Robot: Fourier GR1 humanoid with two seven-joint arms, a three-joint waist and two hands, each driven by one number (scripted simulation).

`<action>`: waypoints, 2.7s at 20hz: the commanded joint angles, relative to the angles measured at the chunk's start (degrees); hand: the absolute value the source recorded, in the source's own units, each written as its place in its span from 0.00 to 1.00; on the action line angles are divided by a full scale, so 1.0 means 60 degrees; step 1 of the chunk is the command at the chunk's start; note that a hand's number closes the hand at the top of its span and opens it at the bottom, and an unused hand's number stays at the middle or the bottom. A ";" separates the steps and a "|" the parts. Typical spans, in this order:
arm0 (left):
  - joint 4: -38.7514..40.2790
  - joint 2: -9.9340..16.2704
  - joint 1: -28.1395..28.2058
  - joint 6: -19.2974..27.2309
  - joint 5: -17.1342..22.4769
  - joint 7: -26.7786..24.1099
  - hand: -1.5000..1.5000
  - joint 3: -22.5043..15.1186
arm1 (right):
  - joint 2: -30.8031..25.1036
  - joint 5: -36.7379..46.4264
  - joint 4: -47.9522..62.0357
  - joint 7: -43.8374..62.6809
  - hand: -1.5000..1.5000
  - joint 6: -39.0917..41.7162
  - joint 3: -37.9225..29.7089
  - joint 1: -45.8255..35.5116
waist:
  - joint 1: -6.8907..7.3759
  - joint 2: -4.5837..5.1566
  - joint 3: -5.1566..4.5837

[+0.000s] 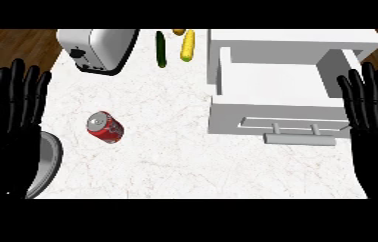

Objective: Pick up the can, place it into the drawer and close the drawer

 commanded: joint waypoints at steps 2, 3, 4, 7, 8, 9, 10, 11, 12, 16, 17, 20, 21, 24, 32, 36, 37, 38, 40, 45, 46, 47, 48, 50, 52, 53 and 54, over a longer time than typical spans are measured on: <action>0.0251 0.0769 -0.0159 -0.1651 0.1841 -0.0457 0.00 0.0445 | 0.0231 0.0094 0.0136 -0.0383 0.00 -0.0006 0.0255 -0.0097 | -0.0317 0.0229 -0.0134; 0.0303 0.0832 -0.0163 -0.2325 0.2488 -0.0544 0.00 0.0081 | 0.0067 0.0071 -0.0120 0.0088 0.00 -0.0028 0.0163 -0.0368 | -0.0347 0.0223 -0.0150; 0.0346 0.1088 -0.0233 -0.2982 0.3092 -0.0580 0.00 0.0009 | 0.0105 -0.0082 0.0079 -0.0162 0.00 -0.0050 -0.0047 -0.0398 | -0.0358 0.0240 -0.0150; 0.1321 0.2032 0.0527 -0.3892 0.2992 0.0797 0.00 -0.0531 | 0.0222 -0.0009 0.0693 0.1030 0.00 -0.0233 0.0002 0.0535 | -0.0542 0.0385 -0.0133; 0.1244 0.2122 0.0834 -0.4208 0.3246 0.0842 0.00 -0.0664 | 0.0364 0.0155 0.0533 0.1319 0.00 -0.0429 0.0135 0.0706 | -0.0452 0.0284 -0.0142; 0.1386 0.2625 0.0986 -0.4748 0.3931 0.0819 0.00 -0.0107 | 0.0336 0.0100 0.0592 0.1651 0.00 -0.0568 -0.0066 0.0434 | -0.0296 0.0276 -0.0151; 0.1570 0.2713 0.0361 -0.4662 0.4337 0.1404 0.00 -0.0003 | 0.0110 -0.0091 0.0644 0.1958 0.00 -0.0435 -0.0288 0.0169 | -0.0395 0.0274 -0.0133; 0.1952 0.3132 0.0506 -0.5206 0.4703 0.0987 0.00 0.0567 | 0.0327 0.0277 0.0186 0.2021 0.00 -0.0618 0.0113 0.0539 | -0.0389 0.0240 -0.0140; 0.1700 0.3411 0.0572 -0.5437 0.5310 0.1378 0.00 0.0771 | 0.0455 0.0297 0.0318 0.1739 0.00 -0.0602 0.0187 0.0858 | -0.0350 0.0226 -0.0129; 0.2209 0.4106 0.0633 -0.6253 0.6264 0.1441 0.00 0.1749 | -0.0142 -0.0631 0.0080 0.1362 0.00 0.0170 -0.0803 0.1572 | -0.0361 0.0221 -0.0122; 0.1676 0.3719 0.0948 -0.6010 0.6065 0.1684 0.00 0.1411 | 0.0172 -0.0613 -0.0730 0.1317 0.00 0.0181 -0.0462 0.2389 | -0.0374 0.0208 -0.0123; 0.2120 0.4198 0.0886 -0.6467 0.6931 0.1998 0.00 0.2203 | 0.0214 -0.0552 0.0286 0.0695 0.00 0.0390 -0.0538 0.2094 | -0.0330 0.0217 -0.0121; 0.2525 0.3765 0.0459 -0.6374 0.6486 0.1992 0.00 0.1877 | 0.0208 -0.0610 -0.0482 0.1035 0.00 0.0380 -0.0632 0.2368 | -0.0378 0.0219 -0.0124; 0.2693 0.3499 0.0711 -0.6671 0.6368 0.1907 0.00 0.2091 | 0.0032 -0.0450 0.0280 0.1348 0.00 0.0334 -0.0828 0.1360 | -0.0341 0.0229 -0.0126; 0.3979 0.3491 -0.0407 -0.6772 0.5780 0.2188 0.00 0.2429 | 0.0264 -0.0749 0.0186 0.0439 0.00 0.0948 -0.1046 0.2555 | -0.0396 0.0227 -0.0125; 0.4519 0.2616 -0.0492 -0.6923 0.4545 0.1305 0.00 0.2054 | 0.0257 -0.0849 -0.0520 0.0839 0.00 0.1047 -0.1156 0.2760 | -0.0414 0.0228 -0.0129; 0.3657 0.2359 -0.0325 -0.6383 0.4658 0.1968 0.00 0.1621 | 0.0263 -0.0467 -0.0323 0.1321 0.00 0.0759 -0.1036 0.2258 | -0.0368 0.0225 -0.0127; 0.4468 0.2857 -0.0478 -0.7065 0.4821 0.1616 0.00 0.2203 | 0.0436 -0.0305 0.0744 -0.0001 0.00 0.0893 -0.1194 0.2290 | -0.0366 0.0230 -0.0125; 0.4693 0.2881 -0.0584 -0.7214 0.4890 0.1479 0.00 0.2417 | 0.0422 -0.0646 -0.0091 0.0395 0.00 0.1259 -0.1166 0.2903 | -0.0383 0.0224 -0.0126; 0.5773 0.2349 -0.0971 -0.7125 0.3148 0.0304 0.00 0.2122 | 0.0416 -0.0540 0.0438 0.0483 0.00 0.1107 -0.1345 0.2034 | -0.0367 0.0232 -0.0128; 0.5172 0.1843 -0.0319 -0.6714 0.2771 0.0066 0.00 0.1910 | 0.0332 -0.1001 -0.0052 0.0108 0.00 0.1443 -0.1780 0.2935 | -0.0383 0.0222 -0.0127; 0.5327 0.1750 -0.0379 -0.6777 0.2612 -0.0076 0.00 0.1795 | 0.0188 -0.1063 0.0832 -0.0039 0.00 0.1551 -0.1947 0.2288 | -0.0360 0.0228 -0.0126; 0.6083 0.2211 -0.1004 -0.6953 0.2910 0.0106 0.00 0.2138 | 0.0859 0.0002 0.0474 -0.0459 0.00 0.1267 -0.1017 0.3022 | -0.0389 0.0229 -0.0127; 0.6266 0.1847 -0.0794 -0.6847 0.2031 -0.0682 0.00 0.1891 | 0.0360 -0.0453 0.0783 0.0046 0.00 0.1428 -0.1636 0.2354 | -0.0372 0.0232 -0.0128; 0.7457 0.2159 -0.1313 -0.7011 0.1758 -0.1268 0.00 0.2138 | 0.0409 -0.0624 -0.0054 0.0682 0.00 0.1407 -0.1495 0.2410 | -0.0397 0.0235 -0.0131; 0.7632 0.2202 -0.1244 -0.6996 0.1417 -0.1604 0.00 0.2122 | 0.0622 -0.0191 0.0477 0.0386 0.00 0.1277 -0.1192 0.2255 | -0.0382 0.0238 -0.0130; 0.7826 0.2360 -0.1654 -0.7065 0.1947 -0.1153 0.00 0.2328 | 0.0228 -0.1037 0.0384 0.0172 0.00 0.1857 -0.1998 0.2670 | -0.0402 0.0231 -0.0127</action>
